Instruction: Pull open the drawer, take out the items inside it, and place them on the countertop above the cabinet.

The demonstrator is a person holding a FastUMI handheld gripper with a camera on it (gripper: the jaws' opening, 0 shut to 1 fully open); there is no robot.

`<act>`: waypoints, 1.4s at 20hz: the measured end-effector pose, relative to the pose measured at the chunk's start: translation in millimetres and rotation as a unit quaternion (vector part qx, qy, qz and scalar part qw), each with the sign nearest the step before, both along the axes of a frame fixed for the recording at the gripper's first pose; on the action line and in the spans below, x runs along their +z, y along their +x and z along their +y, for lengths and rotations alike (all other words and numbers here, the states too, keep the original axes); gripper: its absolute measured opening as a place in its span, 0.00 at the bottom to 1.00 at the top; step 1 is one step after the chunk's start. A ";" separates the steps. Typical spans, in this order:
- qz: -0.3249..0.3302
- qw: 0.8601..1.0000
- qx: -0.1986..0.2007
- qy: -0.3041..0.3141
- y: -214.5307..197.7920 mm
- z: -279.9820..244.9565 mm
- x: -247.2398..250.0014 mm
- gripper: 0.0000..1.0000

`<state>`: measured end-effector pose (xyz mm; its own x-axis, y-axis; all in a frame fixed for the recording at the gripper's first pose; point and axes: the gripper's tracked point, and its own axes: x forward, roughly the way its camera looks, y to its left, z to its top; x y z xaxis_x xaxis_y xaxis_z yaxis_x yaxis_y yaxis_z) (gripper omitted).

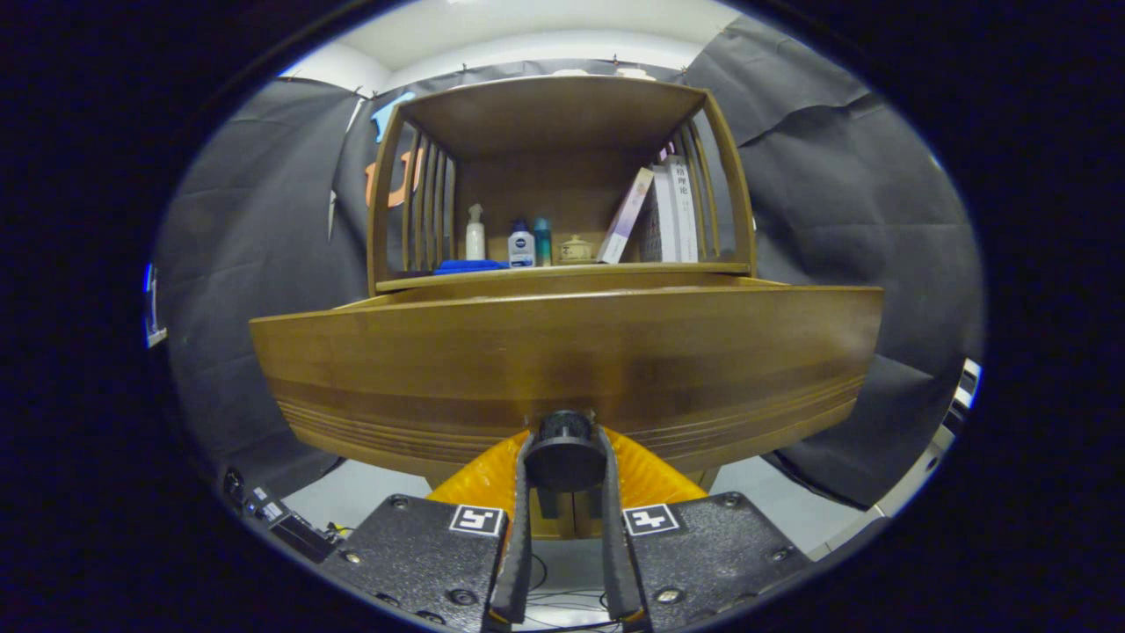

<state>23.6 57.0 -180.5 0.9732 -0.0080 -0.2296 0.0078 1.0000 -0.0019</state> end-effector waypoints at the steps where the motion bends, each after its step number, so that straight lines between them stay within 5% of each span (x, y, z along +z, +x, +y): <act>1: 0.002 1.000 0.001 0.002 -2.2 -0.4 0.3 0.39; 3: -0.012 1.000 0.003 0.002 -10.8 -2.2 11.5 0.48; 9: -0.040 0.999 0.001 -0.006 -36.0 -13.5 79.1 1.00; 19: 0.012 0.998 0.025 -0.049 39.6 -12.4 181.6 1.00; 28: 0.203 0.974 0.065 -0.079 142.3 14.1 142.2 1.00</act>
<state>165.8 71.1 -38.3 0.7970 0.0431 -0.6024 -0.1525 0.9795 -0.1316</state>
